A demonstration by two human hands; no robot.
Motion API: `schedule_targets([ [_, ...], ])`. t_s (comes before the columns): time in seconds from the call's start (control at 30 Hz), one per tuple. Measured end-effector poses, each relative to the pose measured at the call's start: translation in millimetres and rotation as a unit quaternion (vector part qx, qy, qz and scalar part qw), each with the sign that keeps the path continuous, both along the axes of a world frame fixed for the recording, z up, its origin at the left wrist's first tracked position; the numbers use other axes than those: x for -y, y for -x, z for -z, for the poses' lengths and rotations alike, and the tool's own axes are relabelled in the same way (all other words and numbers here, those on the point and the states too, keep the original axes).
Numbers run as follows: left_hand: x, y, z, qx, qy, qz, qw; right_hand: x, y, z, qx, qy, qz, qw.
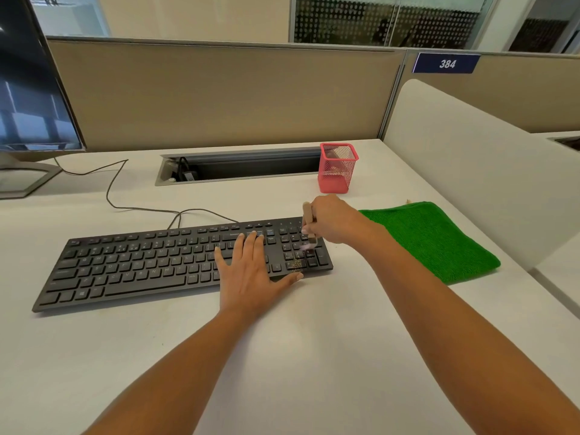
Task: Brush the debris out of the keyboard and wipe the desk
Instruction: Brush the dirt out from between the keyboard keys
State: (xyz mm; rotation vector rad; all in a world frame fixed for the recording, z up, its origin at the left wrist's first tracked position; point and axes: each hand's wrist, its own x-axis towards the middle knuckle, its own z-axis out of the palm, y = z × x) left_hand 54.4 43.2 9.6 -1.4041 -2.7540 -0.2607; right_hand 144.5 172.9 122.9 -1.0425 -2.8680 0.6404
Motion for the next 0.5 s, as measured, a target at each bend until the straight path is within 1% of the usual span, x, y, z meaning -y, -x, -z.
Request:
schedule_targets([
  [0.1, -1, 0, 0, 0.0, 0.004, 0.0, 1.0, -2, -2, -6, -0.024, 0.007, 0.006, 1.0],
  [0.2, -1, 0, -1, 0.001, 0.004, -0.001, 1.0, 6, -1, -8, -0.087, 0.084, -0.003, 0.993],
  [0.27, -1, 0, 0, 0.001, 0.003, -0.001, 1.0, 12, 0, -6, -0.102, 0.108, -0.02, 0.989],
  [0.37, 0, 0, -1, 0.001, -0.002, 0.0, 1.0, 13, -1, -2, -0.083, 0.091, -0.03, 0.992],
  [0.5, 0, -1, -1, 0.004, -0.003, 0.0, 1.0, 3, -6, -1, -0.044, 0.033, 0.012, 0.998],
])
